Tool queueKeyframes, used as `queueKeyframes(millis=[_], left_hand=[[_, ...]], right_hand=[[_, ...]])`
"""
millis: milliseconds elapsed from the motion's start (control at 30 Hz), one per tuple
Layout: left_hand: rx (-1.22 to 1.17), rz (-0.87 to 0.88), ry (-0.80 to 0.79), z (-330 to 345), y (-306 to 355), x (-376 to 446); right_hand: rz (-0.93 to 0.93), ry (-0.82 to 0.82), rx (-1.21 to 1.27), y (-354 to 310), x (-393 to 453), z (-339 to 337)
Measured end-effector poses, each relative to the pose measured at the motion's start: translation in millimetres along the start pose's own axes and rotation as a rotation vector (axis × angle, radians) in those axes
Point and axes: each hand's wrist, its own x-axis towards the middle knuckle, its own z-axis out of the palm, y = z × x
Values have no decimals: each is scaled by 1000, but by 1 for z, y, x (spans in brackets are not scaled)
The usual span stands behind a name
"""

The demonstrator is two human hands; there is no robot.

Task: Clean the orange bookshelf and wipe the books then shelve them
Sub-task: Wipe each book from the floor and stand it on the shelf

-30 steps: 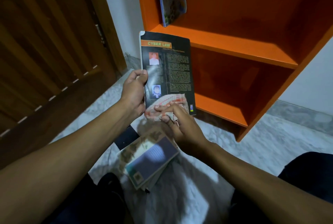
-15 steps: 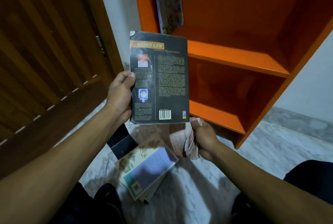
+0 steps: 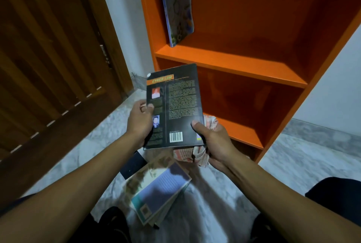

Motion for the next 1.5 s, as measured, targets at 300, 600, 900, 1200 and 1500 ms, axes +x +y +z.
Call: queueKeyframes(millis=[300, 600, 900, 1200, 1500], left_hand=[[-45, 80, -344, 32, 9, -28], [-284, -26, 14, 30, 2, -18], [-391, 7, -61, 18, 14, -10], [-374, 55, -369, 11, 18, -29], [-504, 45, -466, 30, 26, -39]], right_hand=[[-300, 80, -549, 12, -8, 5], [-635, 14, -1025, 25, -30, 14], [-130, 284, -149, -16, 5, 3], [-172, 436, 373, -106, 36, -39], [-828, 45, -1052, -44, 23, 0]])
